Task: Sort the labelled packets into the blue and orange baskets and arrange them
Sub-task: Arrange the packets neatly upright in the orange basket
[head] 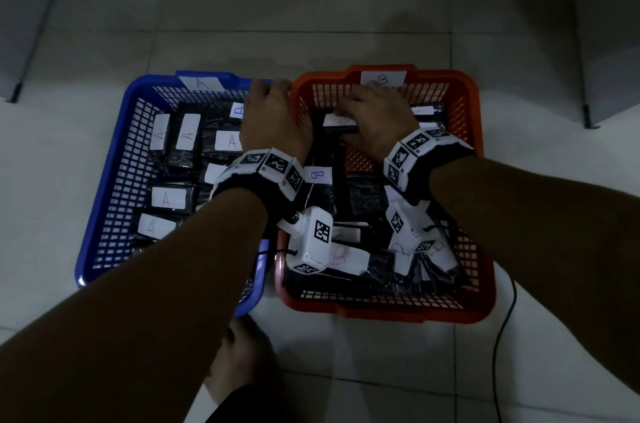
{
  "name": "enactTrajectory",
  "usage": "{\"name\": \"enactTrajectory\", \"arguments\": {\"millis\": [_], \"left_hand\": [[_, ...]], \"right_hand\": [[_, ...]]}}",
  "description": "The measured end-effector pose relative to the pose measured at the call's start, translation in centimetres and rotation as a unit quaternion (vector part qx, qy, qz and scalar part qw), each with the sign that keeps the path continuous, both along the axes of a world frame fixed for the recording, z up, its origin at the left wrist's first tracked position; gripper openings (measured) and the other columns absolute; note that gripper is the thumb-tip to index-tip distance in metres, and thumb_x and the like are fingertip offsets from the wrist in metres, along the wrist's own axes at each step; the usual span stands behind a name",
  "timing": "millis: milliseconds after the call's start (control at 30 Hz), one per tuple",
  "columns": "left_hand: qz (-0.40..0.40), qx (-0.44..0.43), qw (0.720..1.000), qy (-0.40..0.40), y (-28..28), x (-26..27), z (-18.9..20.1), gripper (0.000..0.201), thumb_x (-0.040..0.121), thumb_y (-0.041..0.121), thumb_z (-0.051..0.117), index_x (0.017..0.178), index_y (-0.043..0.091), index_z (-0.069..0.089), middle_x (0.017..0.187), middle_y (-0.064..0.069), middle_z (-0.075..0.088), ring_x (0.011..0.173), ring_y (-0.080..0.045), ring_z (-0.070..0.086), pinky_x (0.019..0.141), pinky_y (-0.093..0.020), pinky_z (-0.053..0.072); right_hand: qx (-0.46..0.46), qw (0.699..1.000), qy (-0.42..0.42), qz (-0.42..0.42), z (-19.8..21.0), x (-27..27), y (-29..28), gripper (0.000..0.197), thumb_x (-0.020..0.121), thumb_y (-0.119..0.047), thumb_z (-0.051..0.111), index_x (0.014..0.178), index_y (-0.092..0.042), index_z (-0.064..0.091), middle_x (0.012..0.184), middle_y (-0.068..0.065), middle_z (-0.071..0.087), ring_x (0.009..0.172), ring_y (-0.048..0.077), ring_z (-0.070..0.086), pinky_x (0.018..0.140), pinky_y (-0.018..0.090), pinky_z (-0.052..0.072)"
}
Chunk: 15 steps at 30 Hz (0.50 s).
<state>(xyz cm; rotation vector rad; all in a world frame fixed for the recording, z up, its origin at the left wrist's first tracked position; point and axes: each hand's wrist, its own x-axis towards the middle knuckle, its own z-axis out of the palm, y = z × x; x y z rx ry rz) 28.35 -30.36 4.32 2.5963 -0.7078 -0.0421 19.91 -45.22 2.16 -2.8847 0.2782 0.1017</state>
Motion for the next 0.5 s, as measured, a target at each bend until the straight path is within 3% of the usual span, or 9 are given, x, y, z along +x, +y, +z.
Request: {"name": "enactTrajectory", "arguments": {"millis": [67, 200, 300, 400, 500], "left_hand": [[-0.079, -0.005, 0.996, -0.032, -0.6, -0.1, 0.5, 0.038, 0.080, 0.024, 0.063, 0.116, 0.016, 0.061, 0.114, -0.009, 0.055, 0.102, -0.026, 0.056, 0.079, -0.034, 0.050], [-0.240, 0.107, 0.962, 0.068, -2.5, 0.1, 0.5, 0.043, 0.076, 0.020, 0.071, 0.119, 0.019, 0.065, 0.120, -0.008, 0.059, 0.111, -0.027, 0.055, 0.086, -0.042, 0.051], [-0.260, 0.167, 0.947, 0.094, -3.8, -0.1, 0.0, 0.042, 0.076, 0.021, 0.075, 0.117, 0.017, 0.065, 0.122, -0.009, 0.059, 0.113, -0.028, 0.054, 0.088, -0.042, 0.050], [-0.254, 0.200, 0.942, 0.091, -5.0, -0.1, -0.2, 0.045, 0.077, 0.022, 0.074, 0.120, 0.017, 0.060, 0.121, -0.007, 0.060, 0.110, -0.027, 0.057, 0.086, -0.036, 0.051], [-0.256, 0.241, 0.932, 0.085, -5.7, 0.0, -0.6, 0.051, 0.077, 0.021, 0.075, 0.124, 0.017, 0.056, 0.122, -0.008, 0.060, 0.109, -0.029, 0.058, 0.085, -0.041, 0.053]], "right_hand": [[0.007, 1.000, 0.017, 0.008, 0.1, -1.1, -1.0, 0.055, 0.078, -0.041, 0.072, 0.125, -0.014, 0.060, 0.121, 0.009, 0.059, 0.112, 0.031, 0.051, 0.090, 0.040, 0.042], [0.032, 0.998, 0.027, -0.040, 1.1, -4.1, -3.6, 0.066, 0.075, -0.040, 0.073, 0.133, -0.018, 0.052, 0.132, 0.007, 0.054, 0.118, 0.028, 0.048, 0.097, 0.040, 0.041], [0.064, 0.994, 0.037, -0.081, 1.8, -6.2, -5.1, 0.063, 0.076, -0.037, 0.073, 0.132, -0.017, 0.052, 0.133, 0.008, 0.053, 0.119, 0.028, 0.049, 0.097, 0.038, 0.042], [0.063, 0.993, 0.060, -0.084, 2.0, -7.4, -5.8, 0.049, 0.076, -0.028, 0.073, 0.121, -0.017, 0.058, 0.123, 0.006, 0.058, 0.113, 0.026, 0.053, 0.088, 0.034, 0.046], [0.059, 0.993, 0.072, -0.068, 1.8, -7.4, -5.9, 0.048, 0.078, -0.024, 0.071, 0.123, -0.015, 0.059, 0.120, 0.007, 0.059, 0.111, 0.026, 0.054, 0.088, 0.034, 0.046]]}}
